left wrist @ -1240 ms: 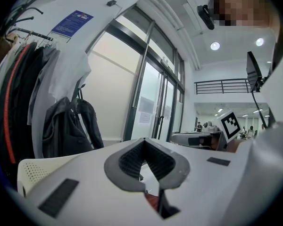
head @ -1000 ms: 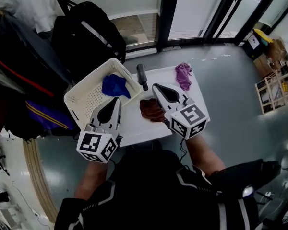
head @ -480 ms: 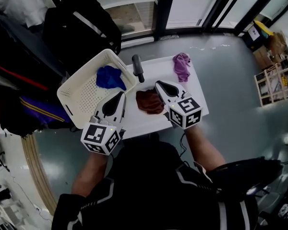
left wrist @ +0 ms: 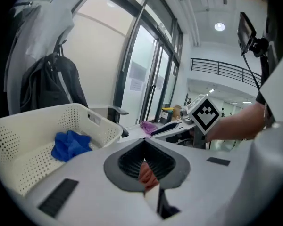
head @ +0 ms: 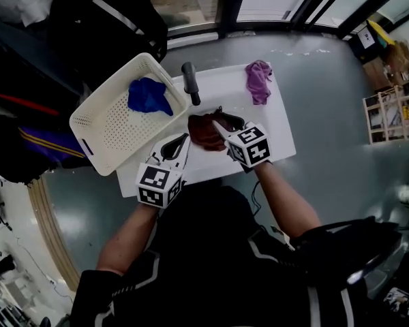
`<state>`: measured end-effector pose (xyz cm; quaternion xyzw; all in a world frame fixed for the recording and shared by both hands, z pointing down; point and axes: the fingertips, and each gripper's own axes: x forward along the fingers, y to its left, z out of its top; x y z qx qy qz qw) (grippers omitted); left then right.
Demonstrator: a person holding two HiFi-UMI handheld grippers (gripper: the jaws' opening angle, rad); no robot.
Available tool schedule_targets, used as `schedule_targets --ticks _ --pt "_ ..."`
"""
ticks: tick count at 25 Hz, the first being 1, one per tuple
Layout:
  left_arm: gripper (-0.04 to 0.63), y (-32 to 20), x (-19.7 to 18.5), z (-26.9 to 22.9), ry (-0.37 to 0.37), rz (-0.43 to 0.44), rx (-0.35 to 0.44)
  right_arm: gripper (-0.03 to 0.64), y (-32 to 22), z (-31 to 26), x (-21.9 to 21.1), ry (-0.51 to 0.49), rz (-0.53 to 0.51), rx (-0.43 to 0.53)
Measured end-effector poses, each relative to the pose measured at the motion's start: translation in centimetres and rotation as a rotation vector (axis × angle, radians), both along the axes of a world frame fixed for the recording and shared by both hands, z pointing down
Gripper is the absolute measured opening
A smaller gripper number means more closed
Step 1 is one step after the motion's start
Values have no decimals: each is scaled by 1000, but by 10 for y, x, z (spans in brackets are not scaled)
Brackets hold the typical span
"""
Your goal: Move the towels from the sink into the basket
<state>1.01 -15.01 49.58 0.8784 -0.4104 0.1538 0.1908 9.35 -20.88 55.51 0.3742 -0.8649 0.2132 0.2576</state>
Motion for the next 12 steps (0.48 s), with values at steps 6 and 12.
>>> schedule_targets --ticks 6,12 --pt "6 1 1 57 -51 -56 -108 172 -1 58 7 98 -69 -68" --pt "6 -8 4 93 -116 -91 -153 219 0 108 4 177 -170 -142"
